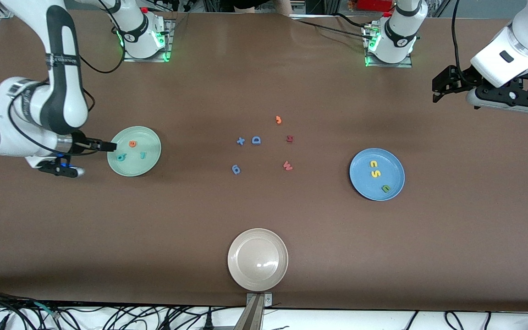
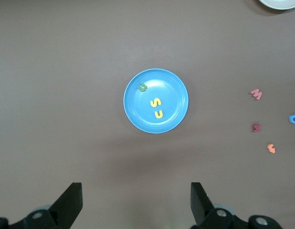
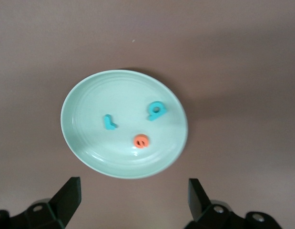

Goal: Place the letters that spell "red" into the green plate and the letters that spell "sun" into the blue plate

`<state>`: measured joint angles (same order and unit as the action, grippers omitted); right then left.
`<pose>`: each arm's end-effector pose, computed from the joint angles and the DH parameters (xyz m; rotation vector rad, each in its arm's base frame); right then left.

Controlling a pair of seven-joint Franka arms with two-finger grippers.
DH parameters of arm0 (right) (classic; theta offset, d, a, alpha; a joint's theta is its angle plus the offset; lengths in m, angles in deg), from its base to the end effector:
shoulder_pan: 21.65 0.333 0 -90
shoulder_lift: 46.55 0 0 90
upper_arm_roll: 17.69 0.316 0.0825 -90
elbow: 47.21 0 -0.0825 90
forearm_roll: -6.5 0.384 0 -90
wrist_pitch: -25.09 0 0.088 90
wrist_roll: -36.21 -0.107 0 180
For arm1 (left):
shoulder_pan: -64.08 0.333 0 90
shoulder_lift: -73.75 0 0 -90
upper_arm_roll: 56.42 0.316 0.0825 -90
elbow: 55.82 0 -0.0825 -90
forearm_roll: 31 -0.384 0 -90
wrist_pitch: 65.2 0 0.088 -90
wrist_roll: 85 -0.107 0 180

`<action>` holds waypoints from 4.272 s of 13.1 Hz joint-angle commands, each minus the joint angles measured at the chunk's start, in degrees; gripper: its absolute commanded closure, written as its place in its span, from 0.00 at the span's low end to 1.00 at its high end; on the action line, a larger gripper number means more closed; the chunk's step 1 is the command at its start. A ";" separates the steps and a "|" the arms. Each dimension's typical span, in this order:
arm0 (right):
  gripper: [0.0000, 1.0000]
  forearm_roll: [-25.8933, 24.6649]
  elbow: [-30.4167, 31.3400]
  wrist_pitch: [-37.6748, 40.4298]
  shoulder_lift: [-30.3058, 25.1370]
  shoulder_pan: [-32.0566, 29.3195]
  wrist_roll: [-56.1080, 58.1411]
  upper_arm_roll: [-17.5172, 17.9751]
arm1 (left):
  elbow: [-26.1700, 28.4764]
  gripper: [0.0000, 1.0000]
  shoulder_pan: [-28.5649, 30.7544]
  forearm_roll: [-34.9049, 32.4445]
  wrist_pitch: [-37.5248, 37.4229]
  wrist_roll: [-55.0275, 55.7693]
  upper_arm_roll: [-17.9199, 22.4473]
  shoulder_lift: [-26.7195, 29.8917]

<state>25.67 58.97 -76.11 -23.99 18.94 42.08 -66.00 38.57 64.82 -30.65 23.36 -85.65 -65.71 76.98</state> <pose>0.5823 -0.0206 0.3484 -3.0322 0.2524 0.5001 0.5270 -0.0824 0.6166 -3.1246 0.2507 0.0718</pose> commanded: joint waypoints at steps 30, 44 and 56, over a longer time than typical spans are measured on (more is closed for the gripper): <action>0.01 -18.38 -28.31 16.12 -9.47 -25.18 -5.08 30.27 | -0.87 0.00 0.40 1.67 -0.93 -0.05 -0.11 -0.33; 0.01 -22.69 -15.65 2.14 -16.94 -38.98 -5.07 44.59 | -0.87 0.00 0.40 1.67 -0.93 -0.05 -0.11 -0.24; 0.00 -16.36 -15.83 3.20 -16.50 -39.53 -15.81 47.17 | -0.87 0.00 0.31 1.67 -0.93 0.03 -0.11 -0.24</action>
<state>8.45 41.99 -73.01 -39.28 -19.56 26.99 -19.89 38.56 64.84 -30.65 23.35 -85.65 -65.68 76.97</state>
